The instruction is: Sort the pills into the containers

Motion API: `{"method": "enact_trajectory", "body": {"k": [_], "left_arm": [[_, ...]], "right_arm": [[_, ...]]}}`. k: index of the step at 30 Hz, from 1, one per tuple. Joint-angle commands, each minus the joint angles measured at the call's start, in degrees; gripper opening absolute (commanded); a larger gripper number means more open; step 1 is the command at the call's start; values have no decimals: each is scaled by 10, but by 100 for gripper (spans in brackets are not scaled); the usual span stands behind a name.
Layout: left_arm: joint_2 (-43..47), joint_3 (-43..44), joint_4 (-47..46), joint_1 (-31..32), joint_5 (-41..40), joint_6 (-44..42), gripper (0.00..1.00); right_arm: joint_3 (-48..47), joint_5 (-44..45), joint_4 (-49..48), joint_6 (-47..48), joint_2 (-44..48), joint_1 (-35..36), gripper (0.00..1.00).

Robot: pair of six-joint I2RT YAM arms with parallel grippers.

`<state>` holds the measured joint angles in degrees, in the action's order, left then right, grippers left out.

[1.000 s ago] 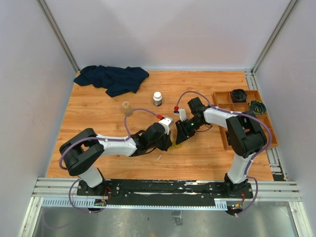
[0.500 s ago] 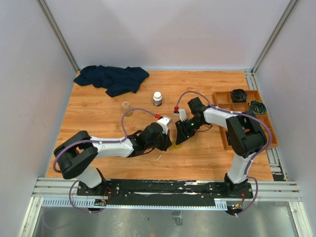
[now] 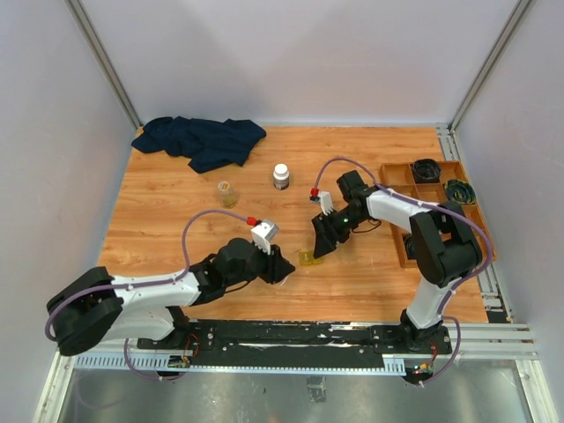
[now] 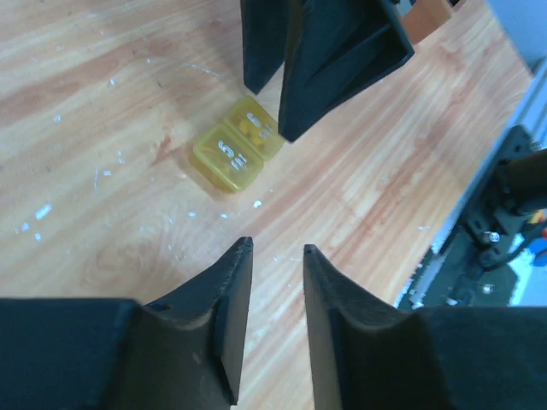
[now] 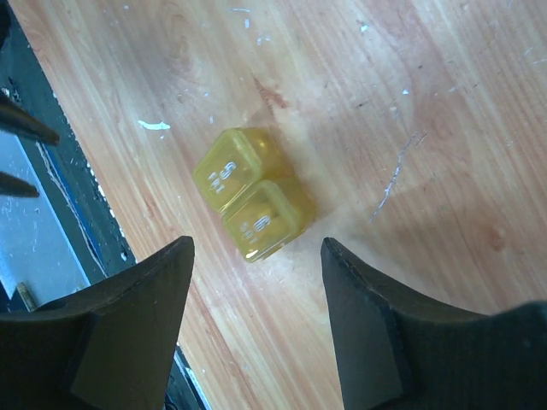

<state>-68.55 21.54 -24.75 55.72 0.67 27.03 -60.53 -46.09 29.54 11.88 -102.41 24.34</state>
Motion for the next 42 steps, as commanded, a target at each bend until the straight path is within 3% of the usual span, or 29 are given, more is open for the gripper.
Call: {"method": "enact_trajectory", "body": {"k": [1,7,10,16,19,23,27,37,42], "left_arm": [[80,-56,-100,4,-2,24,40],[197,-99,-103,4,-15,16,79],[253,-111,-89,4,-23,18,92],[347,-39,73,3,-94,-23,97],[385,4,135,3,-107,-42,99],[417,68,219,3,-147,-59,99],[409,152,292,3,-176,-92,99],[352,347,400,3,-172,-128,99],[346,394,427,3,-170,-136,99]], "right_arm": [[-22,-12,45,69,60,-10,63],[-15,2,73,161,175,-34,63],[-3,0,74,200,246,-55,65],[23,4,41,233,374,-129,81],[30,13,9,208,428,-158,99],[19,95,-44,130,475,-174,98],[-40,124,-33,56,491,-183,98],[-205,82,49,-8,521,-184,98],[-243,182,59,-96,538,-184,98]]}}
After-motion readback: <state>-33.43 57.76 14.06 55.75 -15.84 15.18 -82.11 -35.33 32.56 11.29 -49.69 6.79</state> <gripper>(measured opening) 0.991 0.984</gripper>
